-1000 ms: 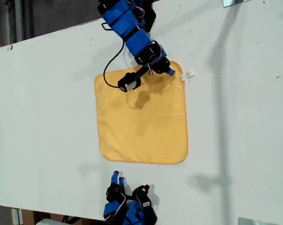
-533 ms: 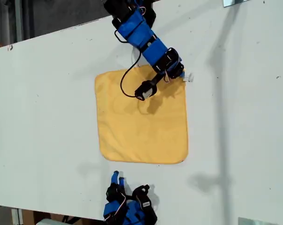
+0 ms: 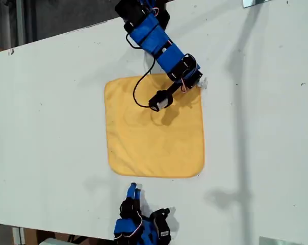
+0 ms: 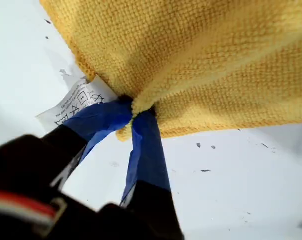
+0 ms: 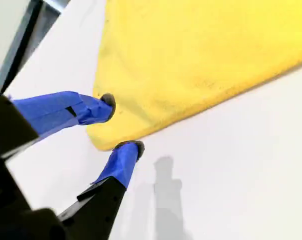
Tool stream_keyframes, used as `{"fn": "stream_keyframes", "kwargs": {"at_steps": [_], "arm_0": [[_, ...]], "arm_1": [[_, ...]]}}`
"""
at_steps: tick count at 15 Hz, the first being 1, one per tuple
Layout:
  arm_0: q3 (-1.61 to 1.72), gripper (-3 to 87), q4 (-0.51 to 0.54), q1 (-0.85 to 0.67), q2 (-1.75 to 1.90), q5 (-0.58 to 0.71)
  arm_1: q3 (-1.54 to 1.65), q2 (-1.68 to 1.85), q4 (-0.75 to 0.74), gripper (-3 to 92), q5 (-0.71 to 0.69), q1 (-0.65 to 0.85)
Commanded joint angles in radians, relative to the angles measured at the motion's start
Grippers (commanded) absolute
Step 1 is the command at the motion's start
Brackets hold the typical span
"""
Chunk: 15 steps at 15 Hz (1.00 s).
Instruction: Grasp corners of a square towel and fold twice.
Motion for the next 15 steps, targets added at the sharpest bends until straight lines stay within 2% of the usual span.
{"fn": "stream_keyframes", "kwargs": {"at_steps": [1, 2, 4, 6, 7, 10, 13, 15], "arm_0": [[-0.262, 13.9, -0.144, 0.195, -0.569, -0.149], [-0.482, 15.7, -0.153, 0.288, -0.950, -0.204], [-0.850, 18.4, -0.127, 0.482, -1.470, -0.314], [-1.183, 20.9, 0.026, 0.653, -1.802, -0.472], [-1.322, 21.6, 0.084, 0.719, -1.914, -0.532], [-1.459, 20.8, 0.126, 0.857, -2.011, -0.723], [-1.537, 20.6, 0.101, 0.919, -2.091, -0.902], [-1.563, 20.1, 0.031, 0.920, -2.146, -0.968]], "arm_1": [[-0.005, -0.009, 0.018, -0.1, -0.015, 0.028], [-0.003, -0.014, 0.020, -0.1, -0.015, 0.031], [0.003, -0.015, 0.023, -0.1, -0.005, 0.021], [0.005, -0.018, 0.023, -0.1, -0.003, 0.014], [0.005, -0.020, 0.021, -0.1, -0.002, 0.011], [0.005, -0.028, 0.029, -0.1, 0.006, 0.005], [0.005, -0.043, 0.034, -0.1, -0.003, 0.020], [0.002, -0.044, 0.041, -0.1, -0.003, 0.023]]}}
